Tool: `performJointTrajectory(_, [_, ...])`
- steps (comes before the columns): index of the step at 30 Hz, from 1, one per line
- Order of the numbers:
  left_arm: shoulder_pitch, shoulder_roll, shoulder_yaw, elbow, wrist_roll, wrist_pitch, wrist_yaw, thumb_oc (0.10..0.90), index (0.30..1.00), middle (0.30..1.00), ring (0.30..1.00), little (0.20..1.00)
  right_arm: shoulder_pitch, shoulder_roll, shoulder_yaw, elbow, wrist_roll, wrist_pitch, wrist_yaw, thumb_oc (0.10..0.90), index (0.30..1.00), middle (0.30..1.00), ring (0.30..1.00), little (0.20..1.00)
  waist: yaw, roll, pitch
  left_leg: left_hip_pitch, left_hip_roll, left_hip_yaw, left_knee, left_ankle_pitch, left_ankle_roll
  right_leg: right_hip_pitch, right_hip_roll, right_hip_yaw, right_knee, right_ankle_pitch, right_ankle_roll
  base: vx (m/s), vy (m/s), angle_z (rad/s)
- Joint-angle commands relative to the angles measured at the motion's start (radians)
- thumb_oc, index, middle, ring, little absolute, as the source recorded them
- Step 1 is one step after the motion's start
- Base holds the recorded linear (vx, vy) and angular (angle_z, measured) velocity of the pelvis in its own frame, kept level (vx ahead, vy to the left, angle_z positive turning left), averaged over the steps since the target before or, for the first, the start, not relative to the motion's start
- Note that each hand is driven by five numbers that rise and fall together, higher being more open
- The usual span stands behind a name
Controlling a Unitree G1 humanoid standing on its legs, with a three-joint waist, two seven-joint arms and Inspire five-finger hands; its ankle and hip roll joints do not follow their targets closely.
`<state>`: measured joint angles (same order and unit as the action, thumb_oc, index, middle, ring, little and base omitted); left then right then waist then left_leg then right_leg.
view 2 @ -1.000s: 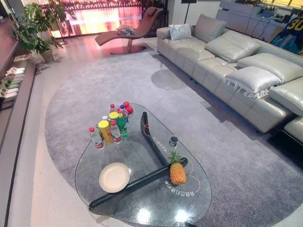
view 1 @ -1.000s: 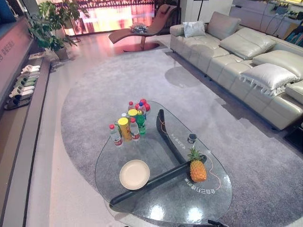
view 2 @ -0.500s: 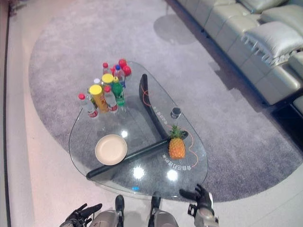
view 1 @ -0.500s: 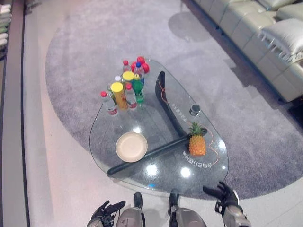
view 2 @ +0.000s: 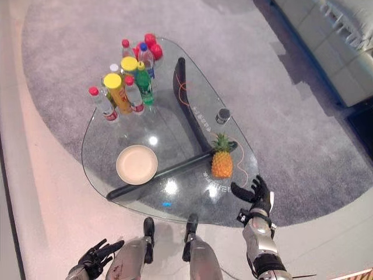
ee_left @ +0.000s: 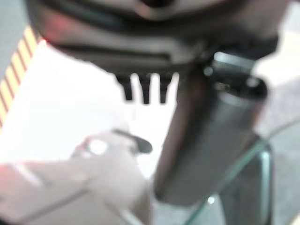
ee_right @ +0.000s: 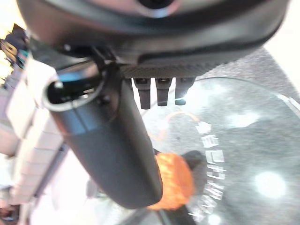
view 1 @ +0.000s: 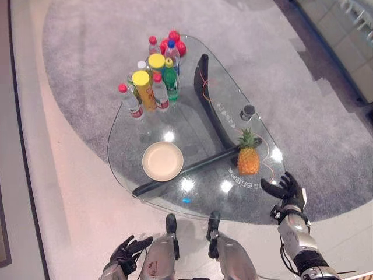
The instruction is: Pick up the fruit to the plate
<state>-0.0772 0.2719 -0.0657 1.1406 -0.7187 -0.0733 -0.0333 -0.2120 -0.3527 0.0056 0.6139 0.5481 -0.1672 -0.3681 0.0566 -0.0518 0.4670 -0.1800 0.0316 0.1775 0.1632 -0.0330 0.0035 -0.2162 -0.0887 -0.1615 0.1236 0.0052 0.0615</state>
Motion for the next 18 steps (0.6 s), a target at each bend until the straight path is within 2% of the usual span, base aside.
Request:
performJointTrajectory(1, [0.048, 0.018, -0.019, -0.025, -0.048, -0.023, -0.004, 0.800, 0.900, 0.900, 0.900, 0.900, -0.026, -0.096, -0.051, -0.162, -0.042, -0.123, -0.086, 0.800, 0.900, 0.900, 0.900, 0.900, 0.015, 0.000, -0.021, -0.096, -0.060, -0.052, 0.151, -0.074, 0.001, -0.032, 0.024, -0.026, 0.131, -0.036, 0.016, -0.07, 0.004, 0.04])
performJointTrajectory(3, [0.044, 0.018, -0.030, -0.046, -0.069, -0.019, -0.004, 0.800, 0.900, 0.900, 0.900, 0.900, -0.059, -0.106, -0.056, -0.198, -0.071, -0.140, -0.124, 0.800, 0.900, 0.900, 0.900, 0.900, 0.016, 0.007, 0.002, -0.117, -0.062, -0.049, 0.168, -0.078, 0.005, -0.056, 0.022, -0.031, 0.149, -0.038, 0.014, -0.05, 0.019, 0.04])
performJointTrajectory(8, [0.025, 0.021, -0.053, -0.079, -0.104, -0.018, -0.003, 0.800, 0.900, 0.900, 0.900, 0.900, -0.164, -0.117, -0.045, -0.267, -0.121, -0.135, -0.182, 0.800, 0.900, 0.900, 0.900, 0.900, 0.019, 0.016, 0.052, -0.159, -0.066, -0.042, 0.188, -0.082, 0.016, -0.103, 0.020, -0.037, 0.177, -0.038, 0.009, -0.05, 0.036, 0.01])
performJointTrajectory(14, [0.016, 0.022, -0.078, -0.127, -0.122, -0.015, 0.026, 0.800, 0.900, 0.900, 0.900, 0.900, -0.223, -0.123, -0.027, -0.332, -0.099, -0.116, -0.160, 0.800, 0.900, 0.900, 0.900, 0.900, 0.021, 0.021, 0.053, -0.218, -0.070, -0.034, 0.190, -0.085, 0.022, -0.165, 0.028, -0.040, 0.185, -0.041, 0.007, -0.02, 0.027, -0.03])
performJointTrajectory(18, [0.006, 0.020, -0.089, -0.149, -0.133, -0.003, 0.046, 0.800, 0.900, 0.900, 0.900, 0.900, -0.260, -0.126, -0.014, -0.353, -0.104, -0.104, -0.182, 0.800, 0.900, 0.900, 0.900, 0.900, 0.023, 0.024, 0.053, -0.256, -0.074, -0.031, 0.191, -0.083, 0.024, -0.208, 0.026, -0.045, 0.191, -0.037, 0.007, 0.00, 0.000, 0.00])
